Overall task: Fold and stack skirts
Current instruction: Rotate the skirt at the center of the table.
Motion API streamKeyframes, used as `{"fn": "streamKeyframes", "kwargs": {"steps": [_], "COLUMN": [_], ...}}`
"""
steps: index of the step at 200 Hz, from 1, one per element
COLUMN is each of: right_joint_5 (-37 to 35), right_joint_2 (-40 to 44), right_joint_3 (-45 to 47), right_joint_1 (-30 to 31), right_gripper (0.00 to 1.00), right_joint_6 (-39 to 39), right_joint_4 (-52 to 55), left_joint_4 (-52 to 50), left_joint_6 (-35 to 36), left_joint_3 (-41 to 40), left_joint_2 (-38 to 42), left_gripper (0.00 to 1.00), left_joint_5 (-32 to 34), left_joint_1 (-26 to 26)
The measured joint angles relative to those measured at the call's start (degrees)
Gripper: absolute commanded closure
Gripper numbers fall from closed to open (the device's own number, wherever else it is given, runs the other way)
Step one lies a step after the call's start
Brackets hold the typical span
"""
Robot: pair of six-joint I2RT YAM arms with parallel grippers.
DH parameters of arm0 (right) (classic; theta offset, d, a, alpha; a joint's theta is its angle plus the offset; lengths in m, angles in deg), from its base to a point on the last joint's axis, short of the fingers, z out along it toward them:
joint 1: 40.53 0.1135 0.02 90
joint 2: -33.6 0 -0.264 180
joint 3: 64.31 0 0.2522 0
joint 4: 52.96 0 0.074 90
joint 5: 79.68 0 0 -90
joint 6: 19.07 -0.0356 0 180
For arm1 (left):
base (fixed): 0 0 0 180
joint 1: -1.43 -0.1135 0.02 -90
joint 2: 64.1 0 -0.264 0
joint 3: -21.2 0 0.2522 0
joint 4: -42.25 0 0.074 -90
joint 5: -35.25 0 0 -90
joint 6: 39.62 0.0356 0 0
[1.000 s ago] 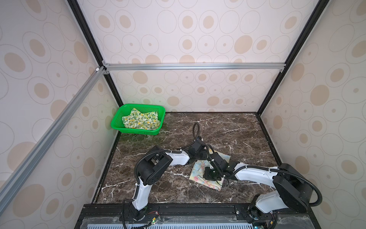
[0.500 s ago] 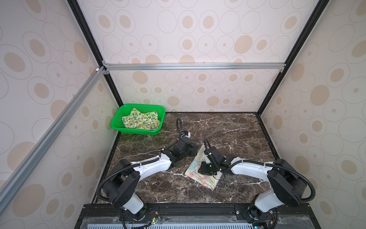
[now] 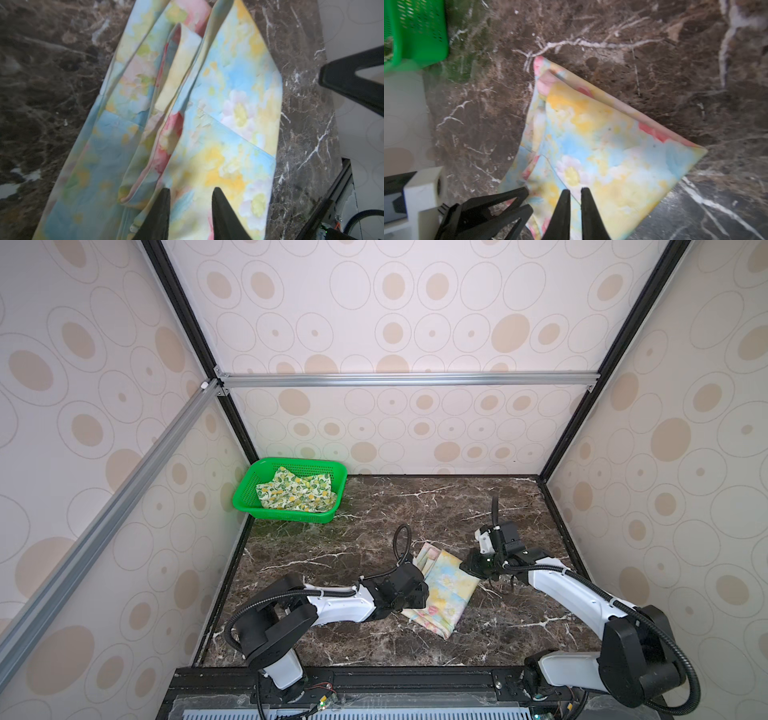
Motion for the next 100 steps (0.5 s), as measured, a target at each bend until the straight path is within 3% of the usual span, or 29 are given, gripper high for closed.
{"fn": "streamKeyframes", "kwargs": {"steps": [63, 100], "right_joint_5": [-2.5, -2.3], "right_joint_2": [-4.7, -5.2], "right_joint_3": [4.0, 8.7], "right_joint_1": [-0.2, 0.0], "right_gripper": [1.0, 1.0], "right_joint_6": [0.9, -1.5], "right_joint_4": [-1.0, -4.4], "left_joint_4": [0.5, 0.2], "left_joint_6": [0.5, 2.9], "left_joint_3": [0.8, 1.1], "left_joint_2": [-2.7, -3.0], "left_gripper": [0.68, 0.69], "left_joint_5": [-0.2, 0.1], "left_joint_1": [-1.2, -4.6]}}
